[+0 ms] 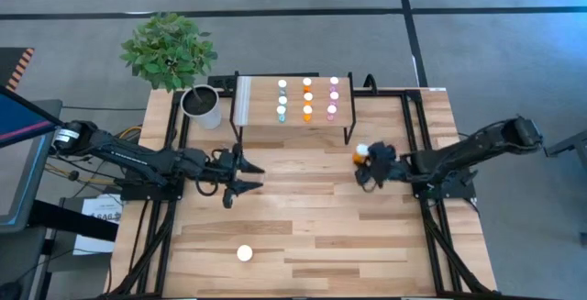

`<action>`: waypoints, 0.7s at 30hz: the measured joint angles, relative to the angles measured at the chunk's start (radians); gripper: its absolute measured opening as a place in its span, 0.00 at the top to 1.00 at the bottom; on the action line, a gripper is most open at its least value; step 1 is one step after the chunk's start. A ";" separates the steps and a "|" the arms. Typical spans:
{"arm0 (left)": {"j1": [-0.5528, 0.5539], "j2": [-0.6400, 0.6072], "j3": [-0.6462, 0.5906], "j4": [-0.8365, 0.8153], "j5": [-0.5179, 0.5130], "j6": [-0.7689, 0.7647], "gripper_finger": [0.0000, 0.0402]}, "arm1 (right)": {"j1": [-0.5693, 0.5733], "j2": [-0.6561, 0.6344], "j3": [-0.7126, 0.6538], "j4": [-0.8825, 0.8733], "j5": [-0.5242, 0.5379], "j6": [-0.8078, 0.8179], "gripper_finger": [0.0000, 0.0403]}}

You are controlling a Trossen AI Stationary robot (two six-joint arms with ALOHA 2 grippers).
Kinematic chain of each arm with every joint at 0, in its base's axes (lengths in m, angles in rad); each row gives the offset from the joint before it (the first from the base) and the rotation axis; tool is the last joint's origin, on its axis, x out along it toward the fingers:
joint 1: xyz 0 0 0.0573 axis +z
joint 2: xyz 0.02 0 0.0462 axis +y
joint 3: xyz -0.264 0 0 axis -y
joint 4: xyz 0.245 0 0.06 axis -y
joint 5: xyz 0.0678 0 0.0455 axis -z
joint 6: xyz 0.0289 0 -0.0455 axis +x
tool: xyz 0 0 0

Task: Pick and place medicine bottles onto shelf by color
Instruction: Put the top large orange pill bottle on the shelf

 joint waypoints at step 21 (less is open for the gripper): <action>-0.010 0.460 0.308 -0.029 0.182 -0.075 0.40 | 0.425 0.391 0.198 0.809 0.111 -0.463 0.53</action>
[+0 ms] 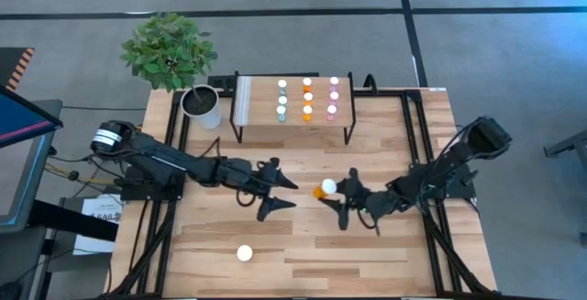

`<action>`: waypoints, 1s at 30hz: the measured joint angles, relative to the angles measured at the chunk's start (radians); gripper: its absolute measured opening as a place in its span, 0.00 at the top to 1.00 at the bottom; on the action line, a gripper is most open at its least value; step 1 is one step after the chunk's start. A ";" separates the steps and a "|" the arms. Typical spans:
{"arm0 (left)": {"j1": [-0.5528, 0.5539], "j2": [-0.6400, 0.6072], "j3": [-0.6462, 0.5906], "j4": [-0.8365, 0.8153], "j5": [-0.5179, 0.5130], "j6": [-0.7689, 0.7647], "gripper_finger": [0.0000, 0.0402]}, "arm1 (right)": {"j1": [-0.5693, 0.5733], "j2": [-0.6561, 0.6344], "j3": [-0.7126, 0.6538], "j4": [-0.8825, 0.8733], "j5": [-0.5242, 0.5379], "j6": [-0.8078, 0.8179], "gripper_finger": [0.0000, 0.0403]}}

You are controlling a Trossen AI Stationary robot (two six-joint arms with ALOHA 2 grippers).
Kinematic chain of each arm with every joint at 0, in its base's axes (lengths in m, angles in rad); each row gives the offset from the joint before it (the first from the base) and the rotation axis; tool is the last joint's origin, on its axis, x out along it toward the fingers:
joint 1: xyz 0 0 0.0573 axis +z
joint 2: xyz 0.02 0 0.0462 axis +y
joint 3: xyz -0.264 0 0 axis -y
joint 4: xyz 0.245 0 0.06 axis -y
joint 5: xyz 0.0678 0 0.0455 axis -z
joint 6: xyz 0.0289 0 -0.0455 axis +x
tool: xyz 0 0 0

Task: Pick and place medicine bottles onto shelf by color
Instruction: Put the top large orange pill bottle on the shelf

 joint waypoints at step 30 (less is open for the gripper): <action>-0.009 0.129 0.169 -0.094 0.015 0.056 0.18 | -0.029 0.256 0.294 -0.060 -0.144 -0.102 0.52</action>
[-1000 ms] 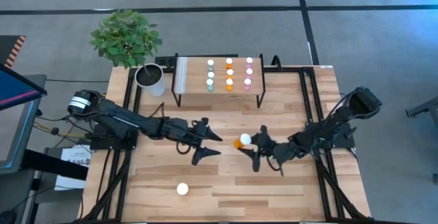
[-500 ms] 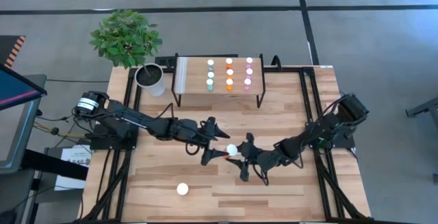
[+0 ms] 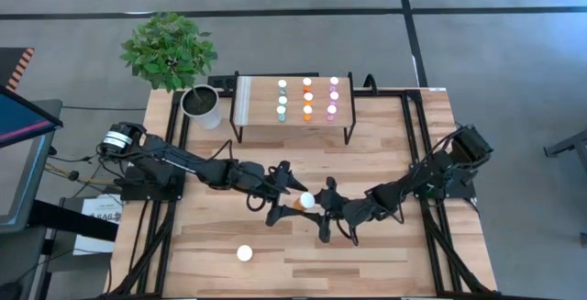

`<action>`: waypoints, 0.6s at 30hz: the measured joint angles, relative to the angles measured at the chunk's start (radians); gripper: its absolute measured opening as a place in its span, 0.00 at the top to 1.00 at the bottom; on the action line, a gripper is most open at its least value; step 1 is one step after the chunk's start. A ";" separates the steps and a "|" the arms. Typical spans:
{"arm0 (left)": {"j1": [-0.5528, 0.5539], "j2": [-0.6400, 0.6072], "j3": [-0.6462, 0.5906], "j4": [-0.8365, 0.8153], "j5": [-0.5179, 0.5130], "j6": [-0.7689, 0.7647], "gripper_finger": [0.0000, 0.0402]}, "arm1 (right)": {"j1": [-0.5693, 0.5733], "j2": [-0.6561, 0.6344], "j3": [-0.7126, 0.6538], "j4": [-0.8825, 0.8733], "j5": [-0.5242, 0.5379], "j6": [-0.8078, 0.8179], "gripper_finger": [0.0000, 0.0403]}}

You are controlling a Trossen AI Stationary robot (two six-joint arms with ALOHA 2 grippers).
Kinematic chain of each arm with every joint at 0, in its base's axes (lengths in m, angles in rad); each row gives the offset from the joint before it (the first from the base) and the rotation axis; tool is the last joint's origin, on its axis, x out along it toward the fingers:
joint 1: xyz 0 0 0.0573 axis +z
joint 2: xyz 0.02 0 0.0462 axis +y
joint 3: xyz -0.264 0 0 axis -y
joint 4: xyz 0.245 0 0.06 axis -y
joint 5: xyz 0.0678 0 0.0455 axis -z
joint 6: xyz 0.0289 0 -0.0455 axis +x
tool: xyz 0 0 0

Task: Pick and place medicine bottles onto shelf by color
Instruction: Put the top large orange pill bottle on the shelf

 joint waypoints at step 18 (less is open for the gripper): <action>0.000 0.000 0.000 0.009 -0.045 -0.028 0.18 | -0.032 -0.001 0.040 -0.006 -0.024 -0.062 0.52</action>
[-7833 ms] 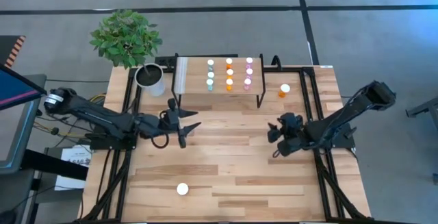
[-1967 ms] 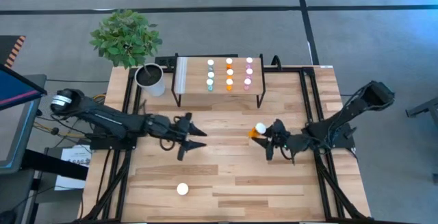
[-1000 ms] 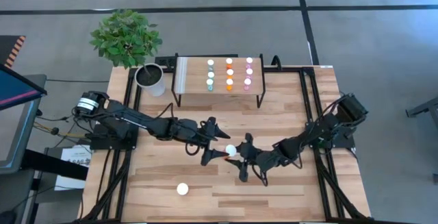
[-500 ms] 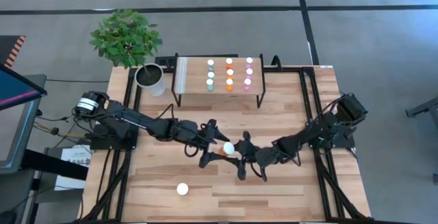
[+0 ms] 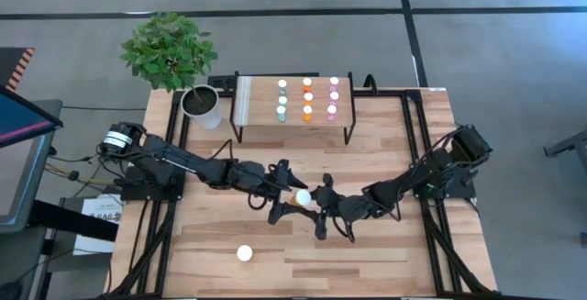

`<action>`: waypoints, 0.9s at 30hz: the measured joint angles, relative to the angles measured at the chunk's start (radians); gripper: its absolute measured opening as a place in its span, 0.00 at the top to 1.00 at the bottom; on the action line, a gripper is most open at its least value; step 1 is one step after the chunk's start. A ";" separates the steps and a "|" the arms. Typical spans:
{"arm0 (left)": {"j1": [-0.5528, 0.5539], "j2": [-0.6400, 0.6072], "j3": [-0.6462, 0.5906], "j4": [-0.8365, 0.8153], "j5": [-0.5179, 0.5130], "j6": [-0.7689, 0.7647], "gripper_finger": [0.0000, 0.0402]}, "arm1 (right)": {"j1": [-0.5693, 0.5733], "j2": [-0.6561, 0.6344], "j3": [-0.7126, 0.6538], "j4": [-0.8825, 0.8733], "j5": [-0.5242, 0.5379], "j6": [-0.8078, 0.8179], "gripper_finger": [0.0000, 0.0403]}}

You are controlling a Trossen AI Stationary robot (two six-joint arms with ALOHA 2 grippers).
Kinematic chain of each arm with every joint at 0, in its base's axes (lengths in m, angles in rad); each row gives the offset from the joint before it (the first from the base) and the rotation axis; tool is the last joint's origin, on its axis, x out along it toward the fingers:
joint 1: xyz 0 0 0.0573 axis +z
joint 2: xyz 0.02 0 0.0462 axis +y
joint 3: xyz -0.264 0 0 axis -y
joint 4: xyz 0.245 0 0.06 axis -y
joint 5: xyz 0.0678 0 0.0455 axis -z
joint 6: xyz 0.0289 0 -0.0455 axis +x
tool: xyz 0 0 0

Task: Pick and place medicine bottles onto shelf by color
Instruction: Put the top large orange pill bottle on the shelf

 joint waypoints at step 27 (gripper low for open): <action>-0.009 0.000 0.000 0.042 -0.045 0.035 0.43 | -0.018 0.000 0.019 -0.053 -0.008 -0.006 0.51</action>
